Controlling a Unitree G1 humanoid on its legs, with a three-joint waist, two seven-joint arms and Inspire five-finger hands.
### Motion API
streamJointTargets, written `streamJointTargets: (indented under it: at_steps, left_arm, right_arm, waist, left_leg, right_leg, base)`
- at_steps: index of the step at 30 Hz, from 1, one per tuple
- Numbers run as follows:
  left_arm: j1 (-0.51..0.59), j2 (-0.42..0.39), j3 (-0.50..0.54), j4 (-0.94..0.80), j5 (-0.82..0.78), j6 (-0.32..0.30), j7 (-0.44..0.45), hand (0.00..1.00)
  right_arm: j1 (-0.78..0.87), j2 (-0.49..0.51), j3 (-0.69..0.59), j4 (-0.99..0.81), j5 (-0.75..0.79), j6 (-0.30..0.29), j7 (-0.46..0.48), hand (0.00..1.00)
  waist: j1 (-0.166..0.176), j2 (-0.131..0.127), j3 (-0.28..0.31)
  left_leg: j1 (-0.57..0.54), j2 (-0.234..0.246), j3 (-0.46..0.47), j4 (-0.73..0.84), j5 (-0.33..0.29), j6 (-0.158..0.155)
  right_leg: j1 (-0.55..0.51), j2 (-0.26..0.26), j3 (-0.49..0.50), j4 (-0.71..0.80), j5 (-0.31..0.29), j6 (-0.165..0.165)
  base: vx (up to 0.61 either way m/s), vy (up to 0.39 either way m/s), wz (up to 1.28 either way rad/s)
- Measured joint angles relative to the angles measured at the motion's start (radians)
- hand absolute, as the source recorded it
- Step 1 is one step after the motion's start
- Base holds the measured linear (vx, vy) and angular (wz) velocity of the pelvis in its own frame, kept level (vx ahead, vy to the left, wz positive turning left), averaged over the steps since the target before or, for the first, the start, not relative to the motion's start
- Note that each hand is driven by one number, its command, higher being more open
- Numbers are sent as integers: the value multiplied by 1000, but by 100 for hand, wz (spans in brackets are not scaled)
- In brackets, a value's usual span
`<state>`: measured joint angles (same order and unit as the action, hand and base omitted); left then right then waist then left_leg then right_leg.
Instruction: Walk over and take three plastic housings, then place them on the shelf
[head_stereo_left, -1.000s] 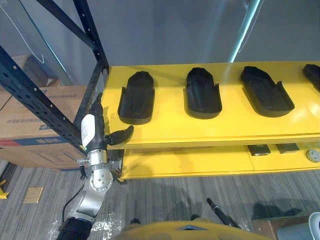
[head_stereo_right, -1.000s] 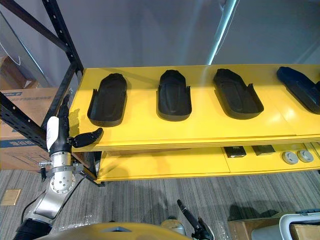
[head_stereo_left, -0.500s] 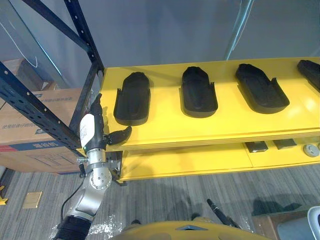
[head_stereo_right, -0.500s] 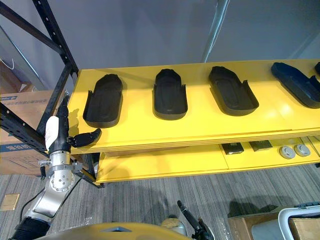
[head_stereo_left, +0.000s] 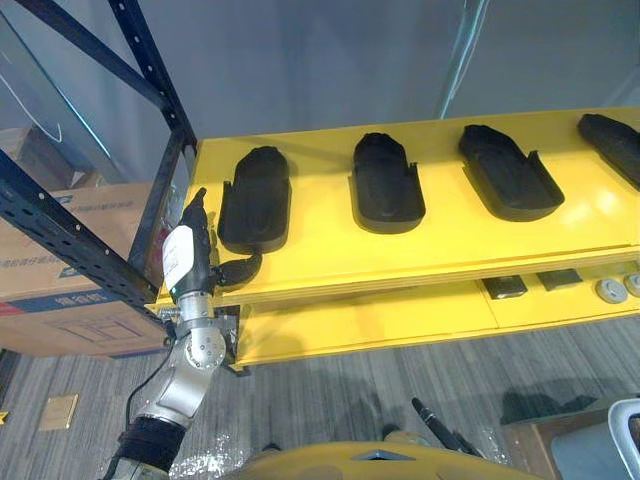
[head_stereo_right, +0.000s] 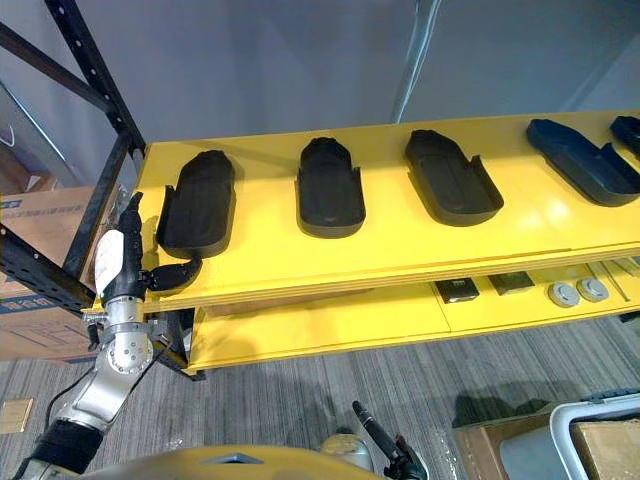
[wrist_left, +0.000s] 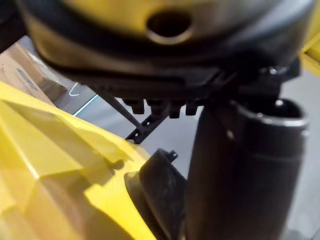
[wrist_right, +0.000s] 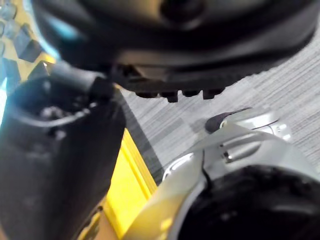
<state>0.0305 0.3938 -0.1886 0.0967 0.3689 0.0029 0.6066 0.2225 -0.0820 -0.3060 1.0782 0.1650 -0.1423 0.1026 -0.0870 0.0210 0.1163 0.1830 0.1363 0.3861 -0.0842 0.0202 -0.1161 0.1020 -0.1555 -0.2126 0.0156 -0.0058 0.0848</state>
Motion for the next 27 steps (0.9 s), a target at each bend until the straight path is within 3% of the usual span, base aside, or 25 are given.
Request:
streamJointTargets:
  at_steps: [27]
  left_arm:
    - [-35, 0, -4, 33, -3, 2, 7, 100]
  right_arm:
    - [9, 0, 2, -3, -3, 0, -5, 100]
  waist:
    - [1, -12, 4]
  left_leg:
    - [-1, 0, 1, 0, 0, 0]
  right_leg:
    - [-11, 0, 2, 7, -1, 0]
  base:
    - [-2, 0, 0]
